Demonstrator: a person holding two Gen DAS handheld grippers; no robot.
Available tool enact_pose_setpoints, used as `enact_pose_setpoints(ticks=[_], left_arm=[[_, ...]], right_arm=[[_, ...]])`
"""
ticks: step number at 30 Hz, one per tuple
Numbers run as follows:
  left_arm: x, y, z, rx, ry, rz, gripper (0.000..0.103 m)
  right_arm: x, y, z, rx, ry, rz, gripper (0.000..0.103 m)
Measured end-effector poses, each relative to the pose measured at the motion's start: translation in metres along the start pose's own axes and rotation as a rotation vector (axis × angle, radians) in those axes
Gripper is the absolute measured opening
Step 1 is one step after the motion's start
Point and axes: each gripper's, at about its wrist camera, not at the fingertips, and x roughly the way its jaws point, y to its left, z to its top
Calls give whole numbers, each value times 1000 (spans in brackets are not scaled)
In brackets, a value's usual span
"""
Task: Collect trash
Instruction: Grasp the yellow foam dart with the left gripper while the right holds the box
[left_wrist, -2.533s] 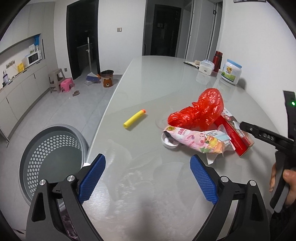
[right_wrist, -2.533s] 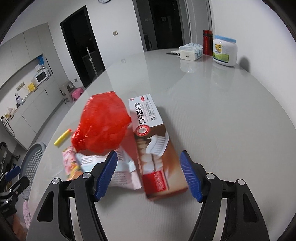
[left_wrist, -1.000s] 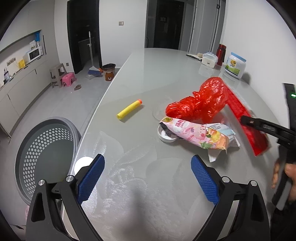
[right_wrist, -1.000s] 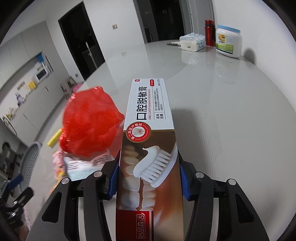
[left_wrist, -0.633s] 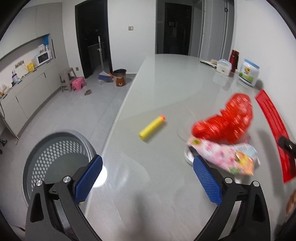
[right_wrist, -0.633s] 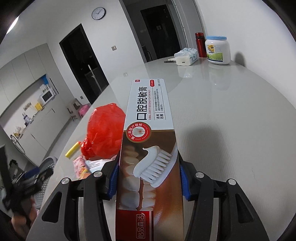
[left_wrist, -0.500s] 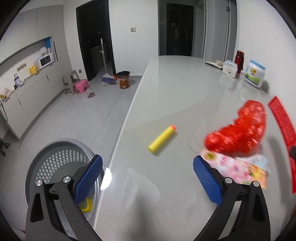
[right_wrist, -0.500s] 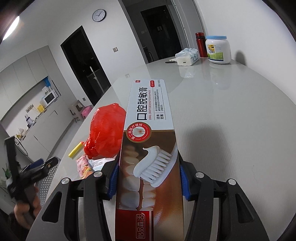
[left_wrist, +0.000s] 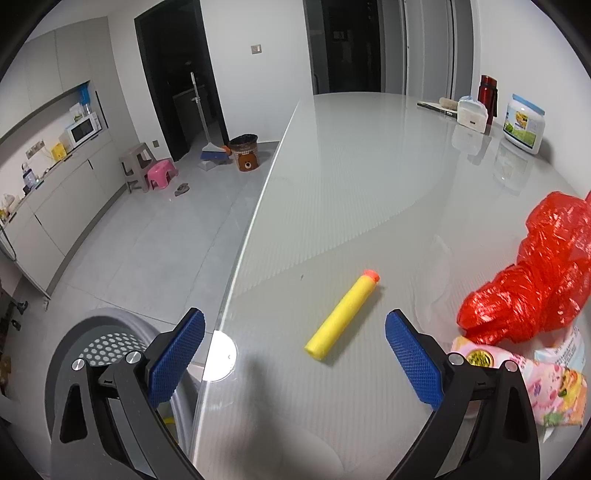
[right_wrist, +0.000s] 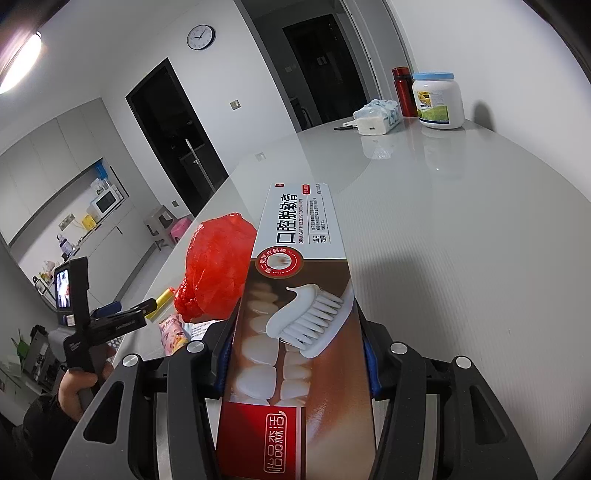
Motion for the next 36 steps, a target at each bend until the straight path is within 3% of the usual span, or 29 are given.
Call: enact_pose_setpoints(ticks=[4,6,13,16,18,20,29,36], left_arm=[[6,0,3,-6,13,-17,90],[10,-2,4,1,29,-23,80],[16,-9,2,28,57,-31,62],[14,-12,2,34,59,-62,43],[13,-15,2,39,65,-81,24],[11,-18,1,45,73,-96,13],[-20,-20,-15,30,74,-147,13],[-59,-13,-31,31,26,-129,13]], right_arm=[[-2,1,0,-2,-2,2,51],[-3,2,0,-4,-6,3,51],[-3,2,0,-5,-8,6,51],[-4,2,0,-6,-8,6,51],[-4,1,0,-6,-9,7,51],[-4,1,0,-5,-9,7,51],[-8,4,1,2,-20,19,51],[-22,21,-6,-4,-41,45,51]])
